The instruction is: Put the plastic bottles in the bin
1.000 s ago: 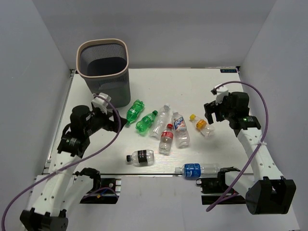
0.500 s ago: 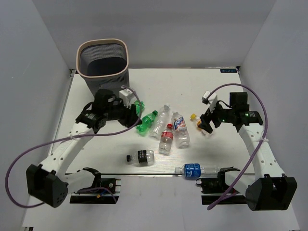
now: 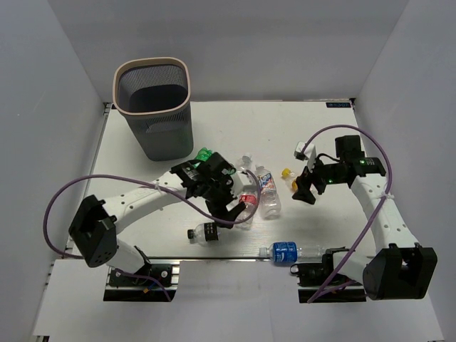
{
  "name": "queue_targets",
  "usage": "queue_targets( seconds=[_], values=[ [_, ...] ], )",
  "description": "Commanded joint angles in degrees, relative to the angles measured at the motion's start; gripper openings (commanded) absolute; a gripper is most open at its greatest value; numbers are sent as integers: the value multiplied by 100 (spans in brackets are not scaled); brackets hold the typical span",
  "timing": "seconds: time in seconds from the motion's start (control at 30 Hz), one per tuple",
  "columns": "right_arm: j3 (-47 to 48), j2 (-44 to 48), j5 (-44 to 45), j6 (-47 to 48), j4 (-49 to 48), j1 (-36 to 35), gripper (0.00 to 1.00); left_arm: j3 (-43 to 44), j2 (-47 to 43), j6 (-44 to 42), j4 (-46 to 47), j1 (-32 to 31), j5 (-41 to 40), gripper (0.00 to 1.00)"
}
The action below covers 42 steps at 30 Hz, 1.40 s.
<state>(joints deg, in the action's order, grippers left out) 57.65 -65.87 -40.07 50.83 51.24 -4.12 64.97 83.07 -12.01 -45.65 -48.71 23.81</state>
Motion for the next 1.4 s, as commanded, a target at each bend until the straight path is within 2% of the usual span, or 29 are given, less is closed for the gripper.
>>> queue_targets(
  seconds=[0.0, 0.03, 0.3, 0.53, 0.73, 0.87, 0.93, 1.0, 1.17, 1.3, 1.37],
  values=[
    [317, -163, -132, 173, 263, 51, 90, 297, 183, -293, -505, -358, -727, 100],
    [317, -190, -123, 190, 289, 52, 90, 297, 244, -354, -506, -428, -1077, 100],
    [317, -304, -114, 217, 263, 210, 90, 68, 640, -302, -568, -833, -2274, 100],
    [317, -418, -36, 130, 193, 315, 90, -282, 1009, -249, -454, -1027, -2276, 100],
    [212, -532, 711, -914, -562, 368, 90, -485, 1010, -188, -331, -1141, -2162, 100],
    [98, -471, 1159, -1382, -1248, 342, 90, -608, 1062, -82, -225, -1141, -2162, 85],
    [28, -453, 1300, -1462, -1616, 342, 90, -556, 1062, 58, -225, -1141, -2162, 57],
    [18, -541, 1555, -1479, -1731, 333, 90, -337, 949, 242, -225, -1141, -2241, 37],
    [308, -1243, 1625, -1330, -1372, 350, 90, 480, 299, 595, -164, -1018, -2389, 29],
    [344, -1710, 1871, -1303, -1459, 315, 90, 1894, -9, 726, -102, -957, -2767, 26],
    [352, -1832, 2073, -1304, -1625, 307, 90, 2647, -10, 726, -164, -904, -3206, 26]
  ],
)
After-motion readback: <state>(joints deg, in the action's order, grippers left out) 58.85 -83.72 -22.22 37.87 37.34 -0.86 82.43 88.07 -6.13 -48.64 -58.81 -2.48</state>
